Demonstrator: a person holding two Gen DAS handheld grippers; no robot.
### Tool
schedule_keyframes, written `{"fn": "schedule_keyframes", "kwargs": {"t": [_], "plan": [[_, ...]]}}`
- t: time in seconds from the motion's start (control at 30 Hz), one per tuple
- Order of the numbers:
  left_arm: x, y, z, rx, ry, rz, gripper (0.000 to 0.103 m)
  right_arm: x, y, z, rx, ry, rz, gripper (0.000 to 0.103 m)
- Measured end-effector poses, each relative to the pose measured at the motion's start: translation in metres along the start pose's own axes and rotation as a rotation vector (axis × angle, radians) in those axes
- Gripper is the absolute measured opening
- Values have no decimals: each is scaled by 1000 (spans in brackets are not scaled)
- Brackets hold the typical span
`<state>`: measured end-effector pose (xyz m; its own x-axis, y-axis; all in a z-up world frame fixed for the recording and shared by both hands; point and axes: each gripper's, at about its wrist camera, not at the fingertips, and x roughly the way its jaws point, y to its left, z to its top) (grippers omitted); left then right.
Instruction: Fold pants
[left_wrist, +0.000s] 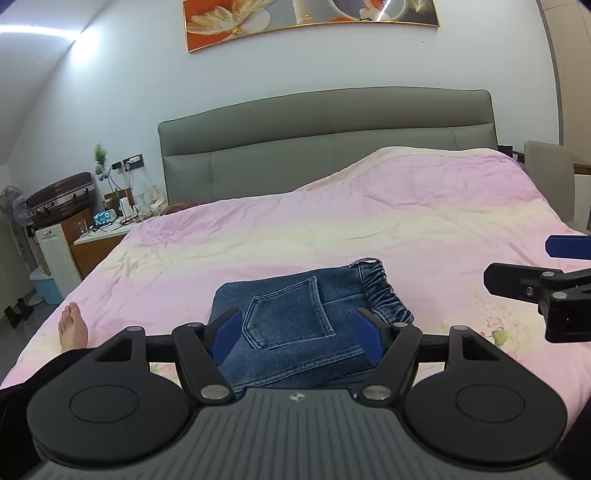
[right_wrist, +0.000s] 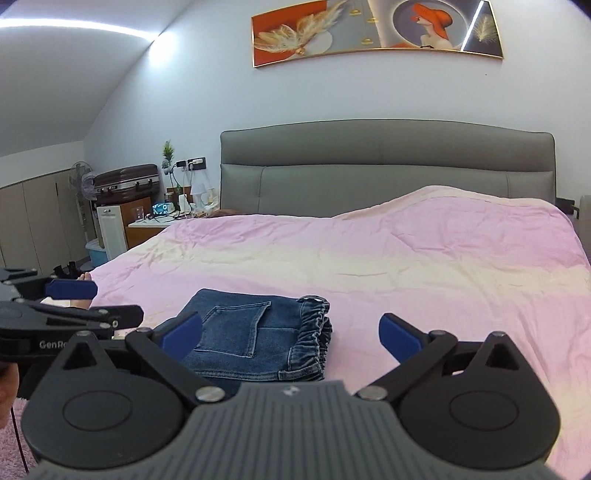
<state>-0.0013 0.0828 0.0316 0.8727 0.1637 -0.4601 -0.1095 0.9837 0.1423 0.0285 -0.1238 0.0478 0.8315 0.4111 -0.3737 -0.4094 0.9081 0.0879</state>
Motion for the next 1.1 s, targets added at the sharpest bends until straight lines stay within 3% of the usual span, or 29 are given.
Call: {"fn": "schedule_keyframes", "kwargs": {"t": [0.2,0.47,0.77,1.1], "plan": [[-6,-8,-16,-33,17,30,83,-1,11,-18,-75,10,-25,98],[-2,-10,-35,-86,100,56,86,1,17,-42,-164,59,-50,98],[1,-16,-43,-74,144,46,86,2,-5,-49,-41,114,-53,98],[1,-18,-42,-72,156,37,86,-3,-5,-50,-47,109,-56,98]]}}
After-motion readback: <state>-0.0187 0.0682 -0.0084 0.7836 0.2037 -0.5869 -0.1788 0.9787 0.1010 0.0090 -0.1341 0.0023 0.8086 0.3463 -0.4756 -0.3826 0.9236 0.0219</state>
